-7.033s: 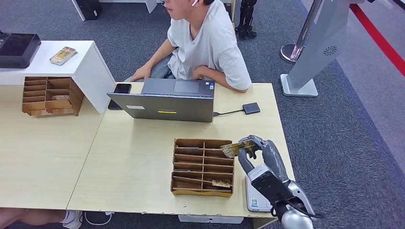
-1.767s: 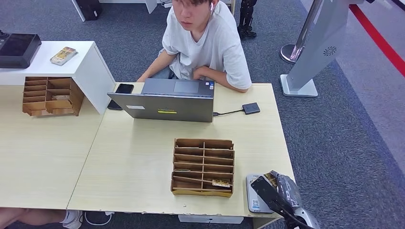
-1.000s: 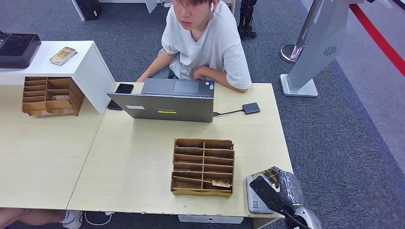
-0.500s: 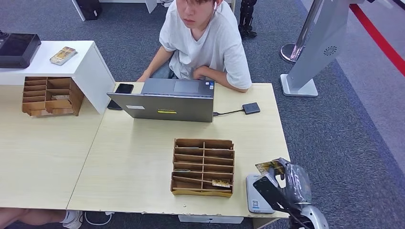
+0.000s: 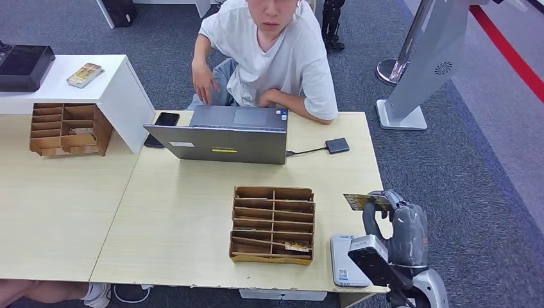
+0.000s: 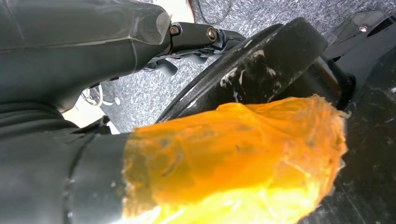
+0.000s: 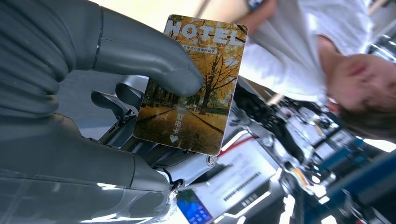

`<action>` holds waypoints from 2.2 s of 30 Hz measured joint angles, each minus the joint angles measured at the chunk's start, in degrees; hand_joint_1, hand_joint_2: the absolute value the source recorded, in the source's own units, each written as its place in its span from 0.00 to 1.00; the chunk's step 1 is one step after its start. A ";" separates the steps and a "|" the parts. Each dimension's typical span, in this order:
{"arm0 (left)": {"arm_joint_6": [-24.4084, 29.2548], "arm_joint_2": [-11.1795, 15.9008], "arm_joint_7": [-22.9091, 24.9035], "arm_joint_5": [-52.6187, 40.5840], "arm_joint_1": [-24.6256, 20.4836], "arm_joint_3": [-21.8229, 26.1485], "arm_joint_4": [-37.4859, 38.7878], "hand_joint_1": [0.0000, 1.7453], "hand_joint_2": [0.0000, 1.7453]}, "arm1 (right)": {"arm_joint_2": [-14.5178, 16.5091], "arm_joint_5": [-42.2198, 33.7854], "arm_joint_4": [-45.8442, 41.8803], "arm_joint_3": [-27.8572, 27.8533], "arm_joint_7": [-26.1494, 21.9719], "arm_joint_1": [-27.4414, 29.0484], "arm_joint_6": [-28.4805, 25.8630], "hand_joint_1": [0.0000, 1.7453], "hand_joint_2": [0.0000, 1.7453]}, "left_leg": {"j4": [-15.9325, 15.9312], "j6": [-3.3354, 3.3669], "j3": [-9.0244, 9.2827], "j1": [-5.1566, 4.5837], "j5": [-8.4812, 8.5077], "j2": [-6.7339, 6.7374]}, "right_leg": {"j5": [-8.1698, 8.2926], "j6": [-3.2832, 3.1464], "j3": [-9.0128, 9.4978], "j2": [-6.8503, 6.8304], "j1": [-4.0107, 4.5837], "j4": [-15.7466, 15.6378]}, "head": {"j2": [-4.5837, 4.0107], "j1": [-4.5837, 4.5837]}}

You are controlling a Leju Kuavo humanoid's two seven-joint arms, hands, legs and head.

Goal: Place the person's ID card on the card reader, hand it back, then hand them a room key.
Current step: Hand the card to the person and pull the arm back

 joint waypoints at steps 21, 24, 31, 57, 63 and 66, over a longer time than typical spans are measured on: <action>0.00 0.00 0.58 -1.82 -1.24 -2.81 0.00 0.00 0.00 | 1.38 4.33 0.95 10.01 3.94 -17.71 5.31 1.00 1.00 | 0.00 -0.03 0.00 0.01 0.03 0.00 | 0.02 -0.02 0.00 0.01 0.00 0.03 | 0.00 0.01; 0.00 -0.01 0.94 -2.25 -1.75 -3.40 0.00 0.00 0.00 | 2.29 5.40 2.62 11.84 5.54 -21.29 6.53 1.00 1.00 | 0.00 -0.05 0.00 0.02 0.04 -0.02 | 0.03 -0.03 0.00 0.00 0.00 0.03 | 0.00 0.00; 0.00 -0.15 1.81 -2.98 -2.75 -4.53 0.00 0.00 0.00 | 4.49 7.11 7.26 14.92 8.04 -26.61 8.18 1.00 1.00 | 0.00 -0.06 -0.01 0.02 0.05 -0.02 | 0.05 -0.06 0.00 -0.01 0.00 0.05 | 0.01 0.00; 0.00 -0.48 2.55 -3.19 -3.31 -6.80 0.00 0.00 0.00 | 10.02 8.52 19.79 20.73 9.32 -30.38 9.38 0.00 0.00 | 0.00 -0.07 -0.01 0.02 0.05 -0.03 | 0.05 -0.06 -0.01 -0.01 0.00 0.04 | 0.00 0.01; 0.00 -0.48 2.53 -2.55 -3.24 -6.79 0.00 0.00 0.00 | 10.03 7.55 19.62 20.94 8.68 -29.94 9.01 0.00 0.00 | 0.00 -0.07 -0.01 0.03 0.05 -0.03 | 0.05 -0.06 -0.01 -0.01 0.00 0.04 | 0.01 0.01; 0.00 -0.47 2.44 -2.02 -3.14 -6.79 0.00 0.00 0.00 | 10.03 6.97 18.76 20.97 7.97 -28.97 8.27 0.00 0.00 | 0.00 -0.07 0.00 0.03 0.05 -0.03 | 0.05 -0.06 -0.01 -0.01 0.00 0.04 | 0.00 0.01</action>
